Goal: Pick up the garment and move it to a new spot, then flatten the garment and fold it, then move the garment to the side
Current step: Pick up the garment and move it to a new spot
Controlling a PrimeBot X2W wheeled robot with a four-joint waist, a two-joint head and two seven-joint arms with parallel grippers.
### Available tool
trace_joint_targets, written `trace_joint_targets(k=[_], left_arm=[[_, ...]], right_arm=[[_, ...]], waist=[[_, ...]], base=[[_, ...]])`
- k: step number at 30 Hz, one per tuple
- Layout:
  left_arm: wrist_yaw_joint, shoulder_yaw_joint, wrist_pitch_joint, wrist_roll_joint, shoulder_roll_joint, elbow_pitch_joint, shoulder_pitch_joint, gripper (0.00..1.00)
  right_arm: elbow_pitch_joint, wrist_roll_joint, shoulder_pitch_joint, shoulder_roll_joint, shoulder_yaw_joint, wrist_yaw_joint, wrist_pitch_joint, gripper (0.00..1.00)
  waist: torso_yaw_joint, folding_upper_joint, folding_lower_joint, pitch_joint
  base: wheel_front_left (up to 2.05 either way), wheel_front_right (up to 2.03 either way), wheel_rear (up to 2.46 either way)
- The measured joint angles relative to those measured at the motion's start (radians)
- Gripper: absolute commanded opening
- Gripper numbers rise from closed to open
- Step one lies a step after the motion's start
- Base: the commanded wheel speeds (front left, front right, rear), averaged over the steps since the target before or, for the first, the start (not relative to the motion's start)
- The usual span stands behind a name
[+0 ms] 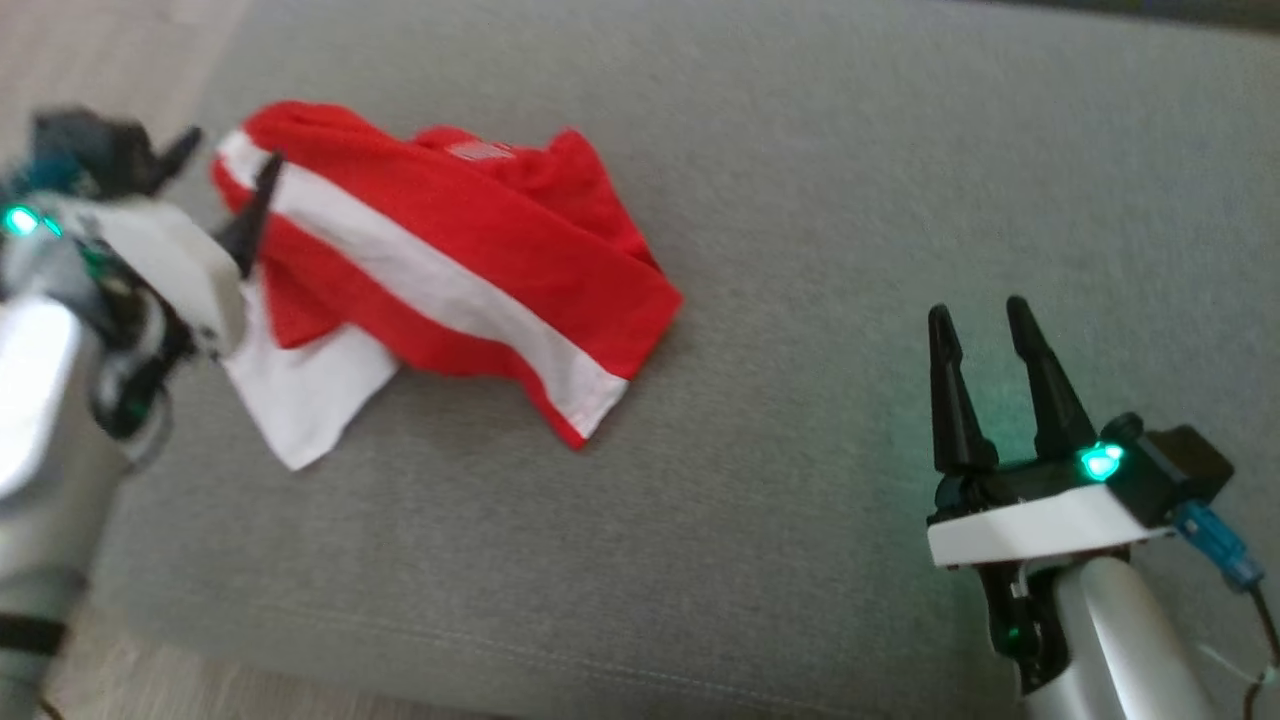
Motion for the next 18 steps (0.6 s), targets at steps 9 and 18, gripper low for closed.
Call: trace_joint_targets(k=[9, 18], left_arm=[[0.000, -0.187, 0.189, -0.232, 0.105, 0.121, -0.209, 1.00], [0.000, -0.296, 0.264, -0.394, 0.108, 0.200, -0.236, 0.00]], right_arm=[[-0.013, -0.019, -0.044, -0.001, -0.016, 0.000, 0.000, 1.00], [-0.018, -0.026, -0.054, -0.001, -0.016, 0.000, 0.000, 1.00]], waist=[[-0.098, 0.0000, 0.0000, 0.123], [-0.145, 0.0000, -0.0001, 0.177]], base=[[0.00, 0.00, 0.00], [0.00, 0.00, 0.00]])
